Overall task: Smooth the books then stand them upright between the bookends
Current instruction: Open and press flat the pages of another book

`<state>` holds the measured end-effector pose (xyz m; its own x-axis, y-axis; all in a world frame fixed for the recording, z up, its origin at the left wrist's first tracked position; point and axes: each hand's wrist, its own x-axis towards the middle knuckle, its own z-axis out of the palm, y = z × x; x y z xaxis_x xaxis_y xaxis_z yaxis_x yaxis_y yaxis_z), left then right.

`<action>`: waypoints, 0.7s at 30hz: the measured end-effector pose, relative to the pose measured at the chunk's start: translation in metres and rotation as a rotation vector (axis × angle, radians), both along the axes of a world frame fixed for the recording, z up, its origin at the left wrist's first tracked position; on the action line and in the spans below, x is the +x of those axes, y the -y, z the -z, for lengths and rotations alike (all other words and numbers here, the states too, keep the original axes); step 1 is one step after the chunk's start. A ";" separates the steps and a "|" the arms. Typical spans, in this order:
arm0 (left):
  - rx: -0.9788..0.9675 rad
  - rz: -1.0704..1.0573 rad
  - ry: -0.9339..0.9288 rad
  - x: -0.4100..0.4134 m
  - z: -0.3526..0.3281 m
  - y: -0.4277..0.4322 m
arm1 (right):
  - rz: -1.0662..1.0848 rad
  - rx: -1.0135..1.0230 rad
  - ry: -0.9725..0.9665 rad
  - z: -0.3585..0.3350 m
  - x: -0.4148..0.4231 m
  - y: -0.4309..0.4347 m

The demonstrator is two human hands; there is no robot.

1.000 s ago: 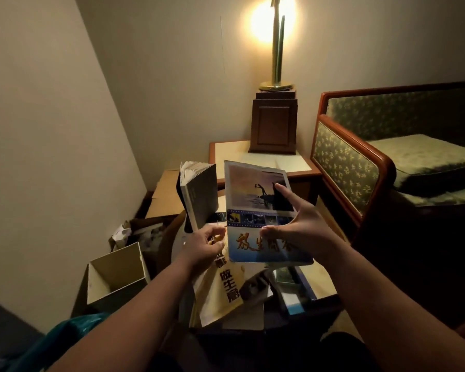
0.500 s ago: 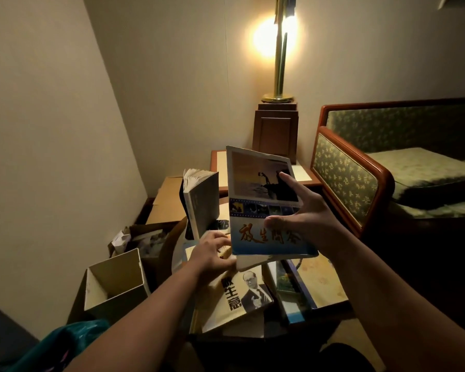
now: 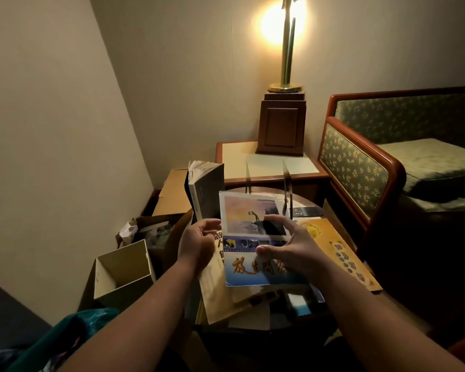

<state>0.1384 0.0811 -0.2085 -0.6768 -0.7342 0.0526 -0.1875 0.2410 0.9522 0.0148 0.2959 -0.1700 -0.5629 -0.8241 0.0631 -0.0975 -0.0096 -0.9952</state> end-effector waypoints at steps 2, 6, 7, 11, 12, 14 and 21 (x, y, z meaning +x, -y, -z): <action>-0.128 0.013 0.026 0.002 0.002 -0.003 | 0.008 0.036 0.028 0.010 0.002 0.003; -0.219 0.072 -0.003 0.006 0.007 -0.006 | 0.000 0.135 -0.050 0.013 0.008 0.009; -0.237 0.084 -0.017 0.008 0.008 -0.006 | -0.010 0.172 -0.091 0.014 0.009 0.011; -0.264 0.060 -0.017 0.016 0.011 -0.005 | -0.005 0.413 -0.292 0.019 0.012 0.019; -0.262 0.065 -0.015 0.018 0.011 -0.005 | -0.001 0.483 -0.356 0.018 0.014 0.020; -0.253 0.088 -0.009 0.021 0.010 -0.004 | 0.002 0.600 -0.471 0.014 0.018 0.021; -0.243 0.088 -0.008 0.020 0.006 -0.008 | 0.010 0.544 -0.877 -0.005 0.034 0.019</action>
<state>0.1585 0.0895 -0.2145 -0.7365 -0.6376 0.2259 -0.1479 0.4777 0.8660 0.0491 0.2765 -0.1651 -0.5058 -0.8594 0.0751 -0.7888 0.4255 -0.4435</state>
